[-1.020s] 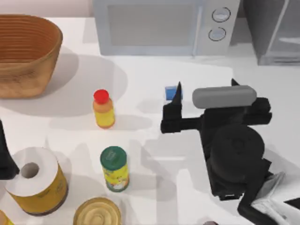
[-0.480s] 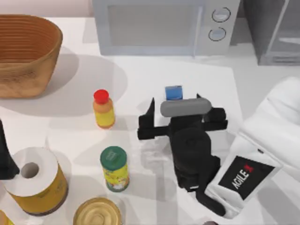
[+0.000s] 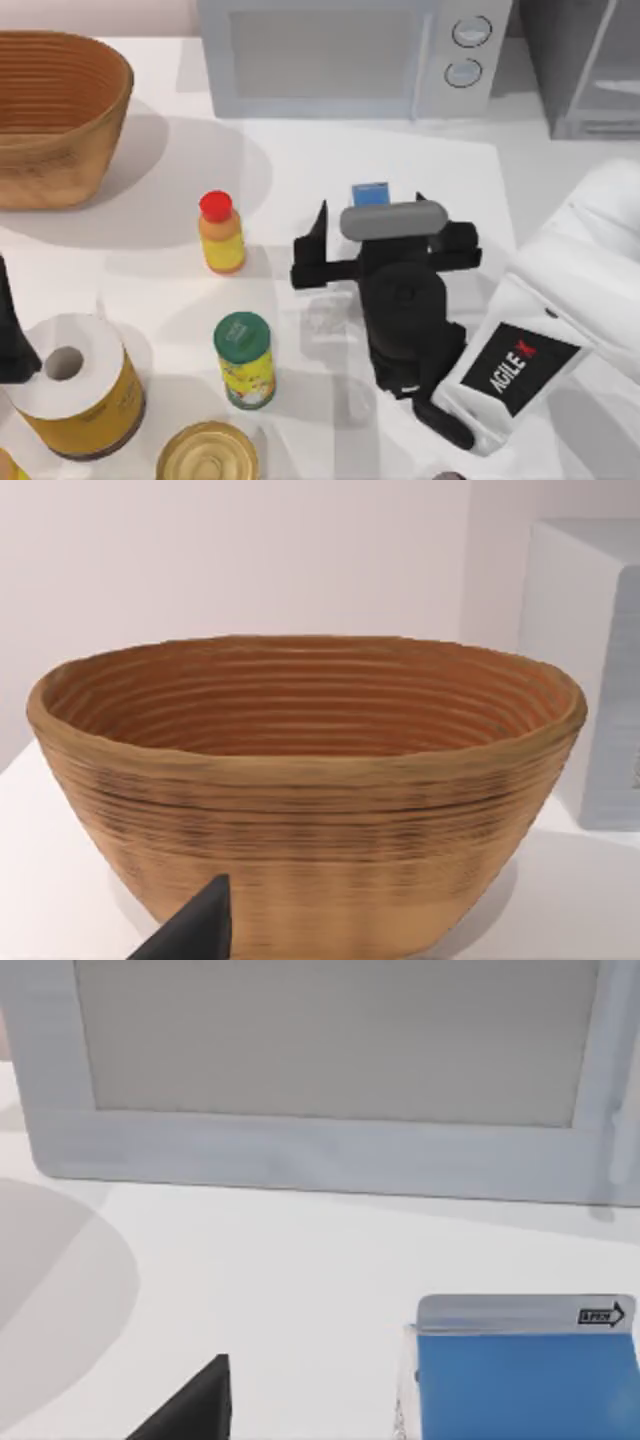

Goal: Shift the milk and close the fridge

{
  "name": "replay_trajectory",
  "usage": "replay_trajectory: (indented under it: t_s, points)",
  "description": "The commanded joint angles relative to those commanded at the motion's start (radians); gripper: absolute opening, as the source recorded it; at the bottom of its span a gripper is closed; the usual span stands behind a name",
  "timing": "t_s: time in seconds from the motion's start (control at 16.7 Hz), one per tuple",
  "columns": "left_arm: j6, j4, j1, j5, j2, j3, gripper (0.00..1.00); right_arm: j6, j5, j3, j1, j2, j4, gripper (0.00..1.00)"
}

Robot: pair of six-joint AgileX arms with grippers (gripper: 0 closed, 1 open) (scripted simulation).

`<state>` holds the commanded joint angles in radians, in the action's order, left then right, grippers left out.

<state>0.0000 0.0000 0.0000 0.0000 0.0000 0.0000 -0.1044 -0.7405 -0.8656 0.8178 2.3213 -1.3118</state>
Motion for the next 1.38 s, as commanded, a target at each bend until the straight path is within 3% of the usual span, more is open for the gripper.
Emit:
replay_trajectory:
  t_s: [0.54, 1.32, 1.38]
  points:
    - [0.000, 0.000, 0.000, 0.000, 0.000, 0.000, 1.00, 0.011, 0.056, -0.110, -0.058, 0.051, 0.051, 1.00]
    - [0.000, 0.000, 0.000, 0.000, 0.000, 0.000, 1.00, 0.011, 0.056, -0.110, -0.058, 0.051, 0.051, 0.02]
    - [0.000, 0.000, 0.000, 0.000, 0.000, 0.000, 1.00, 0.011, 0.056, -0.110, -0.058, 0.051, 0.051, 0.00]
